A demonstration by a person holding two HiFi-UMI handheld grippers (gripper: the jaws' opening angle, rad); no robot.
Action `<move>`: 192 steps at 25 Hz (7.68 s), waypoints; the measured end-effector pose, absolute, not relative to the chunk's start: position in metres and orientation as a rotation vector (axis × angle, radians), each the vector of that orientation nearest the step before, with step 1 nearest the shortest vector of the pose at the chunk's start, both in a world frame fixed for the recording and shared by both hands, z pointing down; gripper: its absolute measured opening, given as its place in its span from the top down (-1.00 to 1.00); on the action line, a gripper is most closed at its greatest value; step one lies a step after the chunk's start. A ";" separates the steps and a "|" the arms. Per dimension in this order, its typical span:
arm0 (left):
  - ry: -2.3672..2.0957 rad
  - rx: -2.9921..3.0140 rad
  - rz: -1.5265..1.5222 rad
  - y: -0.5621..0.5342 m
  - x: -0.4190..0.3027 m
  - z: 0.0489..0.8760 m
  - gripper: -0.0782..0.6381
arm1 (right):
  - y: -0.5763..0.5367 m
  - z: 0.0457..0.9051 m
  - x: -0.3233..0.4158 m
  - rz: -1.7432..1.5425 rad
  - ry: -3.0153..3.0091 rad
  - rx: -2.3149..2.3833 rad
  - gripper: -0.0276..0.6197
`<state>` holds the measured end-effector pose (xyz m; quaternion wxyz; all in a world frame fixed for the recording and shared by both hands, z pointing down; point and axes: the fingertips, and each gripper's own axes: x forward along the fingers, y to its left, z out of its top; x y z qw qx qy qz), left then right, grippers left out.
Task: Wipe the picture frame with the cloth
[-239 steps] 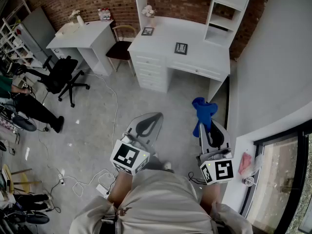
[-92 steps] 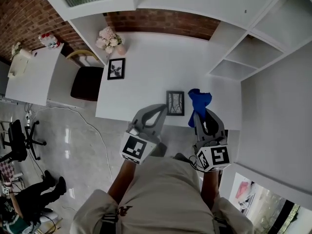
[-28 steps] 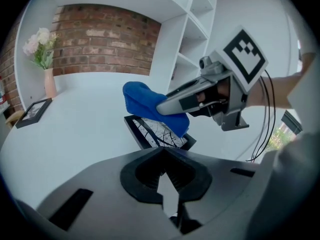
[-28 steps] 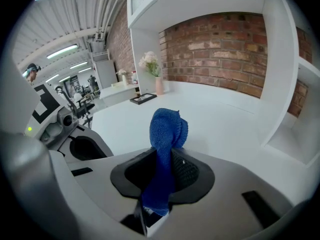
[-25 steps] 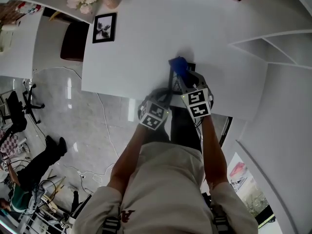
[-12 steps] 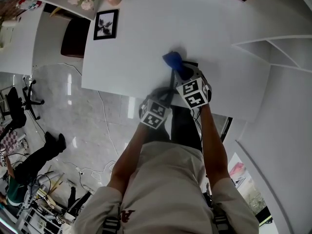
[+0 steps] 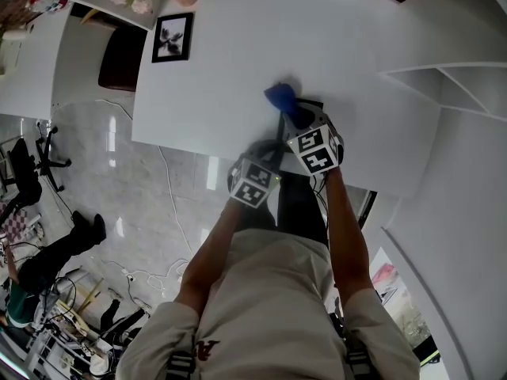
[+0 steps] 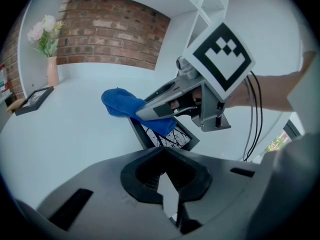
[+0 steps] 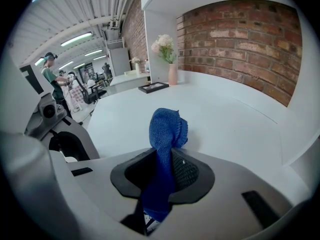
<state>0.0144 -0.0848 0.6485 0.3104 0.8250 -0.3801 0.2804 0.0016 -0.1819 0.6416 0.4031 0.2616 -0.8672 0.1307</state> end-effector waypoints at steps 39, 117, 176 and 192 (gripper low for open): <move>-1.036 2.120 0.761 -0.085 0.015 0.651 0.78 | -0.169 0.630 0.078 0.331 -2.097 0.828 0.67; -1.032 2.156 0.769 -0.090 0.012 0.652 0.78 | -0.101 0.620 0.098 0.471 -2.066 0.998 0.66; -1.042 2.195 0.744 -0.090 0.011 0.653 0.78 | -0.073 0.626 0.134 0.577 -1.986 1.088 0.66; -1.010 2.349 0.623 -0.105 0.011 0.595 0.78 | -0.094 0.565 0.129 0.570 -2.133 1.261 0.66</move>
